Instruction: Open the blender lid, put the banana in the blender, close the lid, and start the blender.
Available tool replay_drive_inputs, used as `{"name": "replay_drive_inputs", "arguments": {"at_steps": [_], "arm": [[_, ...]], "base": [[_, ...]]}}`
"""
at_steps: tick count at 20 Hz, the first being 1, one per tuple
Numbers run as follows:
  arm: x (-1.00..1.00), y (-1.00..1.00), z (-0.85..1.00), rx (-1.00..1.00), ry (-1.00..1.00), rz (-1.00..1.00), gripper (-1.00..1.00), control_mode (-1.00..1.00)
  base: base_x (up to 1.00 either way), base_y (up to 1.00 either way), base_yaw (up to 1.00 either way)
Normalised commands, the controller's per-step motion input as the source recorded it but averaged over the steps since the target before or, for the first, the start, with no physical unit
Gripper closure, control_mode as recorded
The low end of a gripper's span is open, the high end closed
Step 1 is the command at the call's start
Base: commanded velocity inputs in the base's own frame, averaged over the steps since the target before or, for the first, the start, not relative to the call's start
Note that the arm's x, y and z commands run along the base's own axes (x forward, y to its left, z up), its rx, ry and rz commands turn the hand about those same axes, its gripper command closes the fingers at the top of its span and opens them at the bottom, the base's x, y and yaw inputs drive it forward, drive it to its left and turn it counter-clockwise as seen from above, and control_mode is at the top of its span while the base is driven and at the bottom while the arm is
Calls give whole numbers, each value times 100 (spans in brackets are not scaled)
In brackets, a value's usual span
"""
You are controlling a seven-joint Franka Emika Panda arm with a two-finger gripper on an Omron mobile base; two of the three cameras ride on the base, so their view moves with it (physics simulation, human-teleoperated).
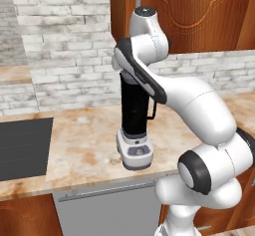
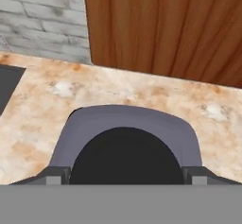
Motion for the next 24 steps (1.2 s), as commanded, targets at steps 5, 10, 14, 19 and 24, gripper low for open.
{"name": "replay_drive_inputs", "arguments": {"at_steps": [5, 10, 14, 19, 24], "arm": [[0, -4, -19, 2, 0, -6, 100, -100], [0, -12, -35, 6, -5, 0, 100, -100], [-1, -6, -3, 7, -23, 0, 100, -100], [-2, -1, -15, 2, -20, 1, 100, -100], [0, 0, -62, 0, -3, 3, 100, -100]], "base": [[0, 0, 0], [0, 0, 0], [0, 0, 0], [0, 0, 0], [0, 0, 0]]}}
